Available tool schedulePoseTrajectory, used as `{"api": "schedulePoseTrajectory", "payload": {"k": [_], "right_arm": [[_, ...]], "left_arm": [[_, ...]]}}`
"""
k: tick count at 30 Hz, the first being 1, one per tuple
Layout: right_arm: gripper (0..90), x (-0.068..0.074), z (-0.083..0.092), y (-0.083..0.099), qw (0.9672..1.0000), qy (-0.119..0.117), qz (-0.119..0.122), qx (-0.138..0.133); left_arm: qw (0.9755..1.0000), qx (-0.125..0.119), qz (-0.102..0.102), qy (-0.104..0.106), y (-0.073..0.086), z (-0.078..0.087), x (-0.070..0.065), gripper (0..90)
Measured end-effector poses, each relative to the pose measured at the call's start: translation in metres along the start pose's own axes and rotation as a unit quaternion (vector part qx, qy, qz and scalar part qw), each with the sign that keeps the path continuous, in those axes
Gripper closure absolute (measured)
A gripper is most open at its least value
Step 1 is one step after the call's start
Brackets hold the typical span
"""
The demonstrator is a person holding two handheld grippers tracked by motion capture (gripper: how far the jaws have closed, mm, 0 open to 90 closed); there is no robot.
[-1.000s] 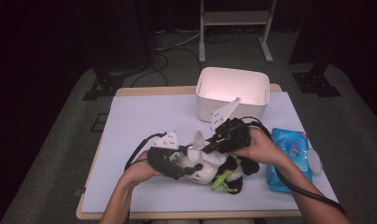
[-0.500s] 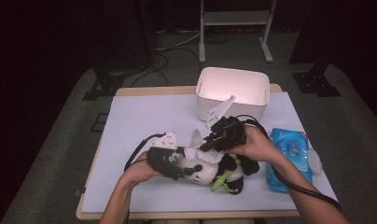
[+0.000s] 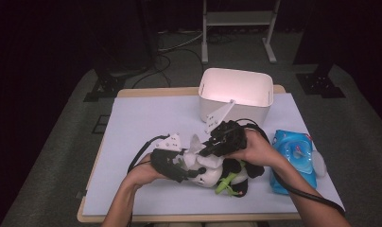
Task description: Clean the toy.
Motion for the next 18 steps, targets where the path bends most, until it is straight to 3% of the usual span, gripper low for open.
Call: {"api": "schedulePoseTrajectory", "payload": {"k": [5, 10, 16, 18], "right_arm": [[78.7, -0.001, -0.003, 0.003, 0.9999, -0.001, 0.003, 0.015], [78.7, -0.010, 0.014, 0.020, 0.9993, 0.020, -0.018, 0.026], [78.5, -0.020, 0.032, 0.043, 0.9962, 0.051, -0.031, 0.064], [78.5, -0.023, 0.041, 0.051, 0.9960, 0.054, -0.044, 0.056]], "left_arm": [[0.9999, 0.004, 0.011, 0.001, 0.006, 0.002, 0.004, 22.8], [0.9998, 0.007, 0.017, 0.001, 0.009, 0.002, 0.006, 22.8], [0.9997, 0.011, 0.021, 0.002, 0.011, 0.002, 0.006, 22.7], [0.9997, 0.011, 0.023, 0.003, 0.011, 0.002, 0.007, 22.7]]}}
Point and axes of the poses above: each handheld gripper's, and its own axes: z roughly backward along the jaws, y roughly out of its underside, x roughly to its left, the point moved 3 cm from there along -z, roughly forward along the jaws, and after that the axes turned 11 degrees about -x, right-handed, at the moved point
